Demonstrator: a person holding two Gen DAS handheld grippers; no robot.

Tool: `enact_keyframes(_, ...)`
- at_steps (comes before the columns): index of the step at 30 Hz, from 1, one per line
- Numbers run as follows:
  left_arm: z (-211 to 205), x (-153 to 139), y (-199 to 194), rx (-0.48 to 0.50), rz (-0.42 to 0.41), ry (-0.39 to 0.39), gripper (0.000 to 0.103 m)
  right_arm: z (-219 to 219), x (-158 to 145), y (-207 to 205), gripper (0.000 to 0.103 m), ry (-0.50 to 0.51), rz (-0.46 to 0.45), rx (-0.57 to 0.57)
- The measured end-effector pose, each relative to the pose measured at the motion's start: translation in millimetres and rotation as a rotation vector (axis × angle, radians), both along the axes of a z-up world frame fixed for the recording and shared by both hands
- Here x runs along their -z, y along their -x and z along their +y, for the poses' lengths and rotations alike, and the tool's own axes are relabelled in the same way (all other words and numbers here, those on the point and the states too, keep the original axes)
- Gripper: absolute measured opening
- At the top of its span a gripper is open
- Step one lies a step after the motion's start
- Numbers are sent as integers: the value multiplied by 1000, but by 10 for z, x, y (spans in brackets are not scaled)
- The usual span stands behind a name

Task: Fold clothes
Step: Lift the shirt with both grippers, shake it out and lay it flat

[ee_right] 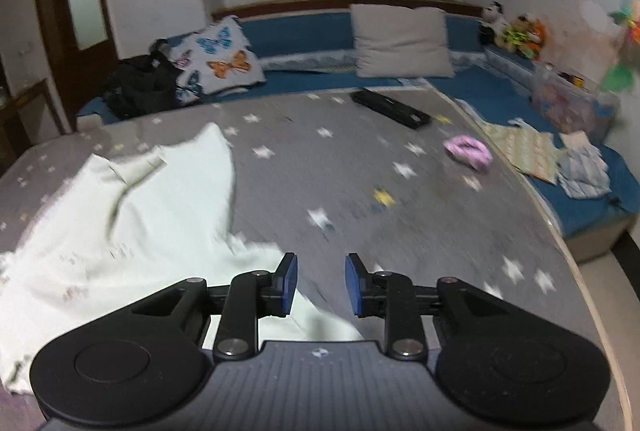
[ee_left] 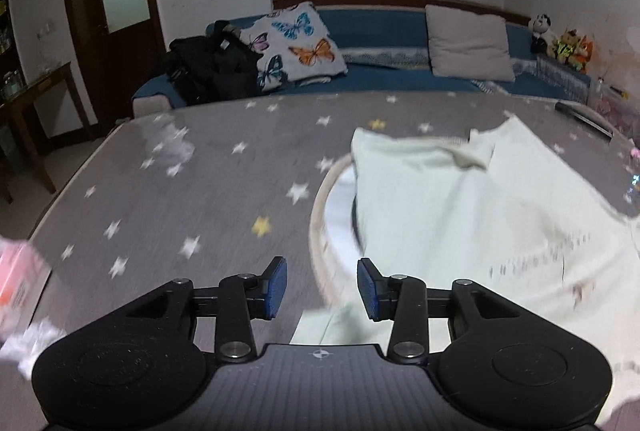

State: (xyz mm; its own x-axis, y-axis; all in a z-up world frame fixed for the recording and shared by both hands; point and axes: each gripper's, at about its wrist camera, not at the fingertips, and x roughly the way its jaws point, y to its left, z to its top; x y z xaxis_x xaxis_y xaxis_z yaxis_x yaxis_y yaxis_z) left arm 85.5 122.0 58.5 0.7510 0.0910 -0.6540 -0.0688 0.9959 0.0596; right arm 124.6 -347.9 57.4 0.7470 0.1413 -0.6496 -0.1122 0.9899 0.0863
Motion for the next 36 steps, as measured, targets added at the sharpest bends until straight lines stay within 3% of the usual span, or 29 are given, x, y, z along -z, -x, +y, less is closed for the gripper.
enact_keyframes(8,-179,45,-861,27,20,21,42,543,67,-799,28,-40,25,-135)
enact_keyframes(19,-122,313,-1954,-22,26,42,44,1094,392,-1878,31,-74,68,-208)
enact_keyframes(24,-80,435,-2223,-16,34,90,46,1215,533,-2273,36,-62,76,-220)
enact_keyframes(31,-89,602,-2378,7,61,115,45,1334,648,-2444,36,-54,76,-232)
enact_keyframes(32,-88,613,-2384,13,58,117,43,1350,664,-2467,36,-53,76,-233)
enact_keyframes(34,-84,626,-2389,24,47,121,26,1384,696,-2514,29,-51,75,-236)
enact_keyframes(36,-72,622,-2398,35,42,146,11,1417,729,-2561,13,-49,75,-240)
